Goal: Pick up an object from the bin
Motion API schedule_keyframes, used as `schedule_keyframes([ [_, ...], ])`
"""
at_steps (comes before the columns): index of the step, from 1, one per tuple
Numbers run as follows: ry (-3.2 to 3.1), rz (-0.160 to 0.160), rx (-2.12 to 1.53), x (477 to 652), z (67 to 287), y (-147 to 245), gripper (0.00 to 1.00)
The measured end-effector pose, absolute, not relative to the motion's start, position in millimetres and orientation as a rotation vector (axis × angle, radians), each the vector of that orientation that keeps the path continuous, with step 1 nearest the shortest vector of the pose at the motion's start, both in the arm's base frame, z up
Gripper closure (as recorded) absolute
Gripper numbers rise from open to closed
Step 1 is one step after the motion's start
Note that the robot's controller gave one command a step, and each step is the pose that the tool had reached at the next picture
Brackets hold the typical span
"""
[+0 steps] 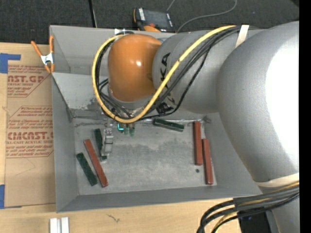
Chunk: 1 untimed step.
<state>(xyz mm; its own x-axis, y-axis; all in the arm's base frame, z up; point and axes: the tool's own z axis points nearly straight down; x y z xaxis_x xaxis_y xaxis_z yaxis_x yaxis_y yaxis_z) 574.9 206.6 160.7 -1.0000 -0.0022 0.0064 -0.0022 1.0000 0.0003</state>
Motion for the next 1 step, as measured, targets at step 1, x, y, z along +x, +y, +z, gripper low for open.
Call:
schedule_keyframes([
  [1,-3.095,-0.003,0.573,490.6,70.5,241.1,0.00],
])
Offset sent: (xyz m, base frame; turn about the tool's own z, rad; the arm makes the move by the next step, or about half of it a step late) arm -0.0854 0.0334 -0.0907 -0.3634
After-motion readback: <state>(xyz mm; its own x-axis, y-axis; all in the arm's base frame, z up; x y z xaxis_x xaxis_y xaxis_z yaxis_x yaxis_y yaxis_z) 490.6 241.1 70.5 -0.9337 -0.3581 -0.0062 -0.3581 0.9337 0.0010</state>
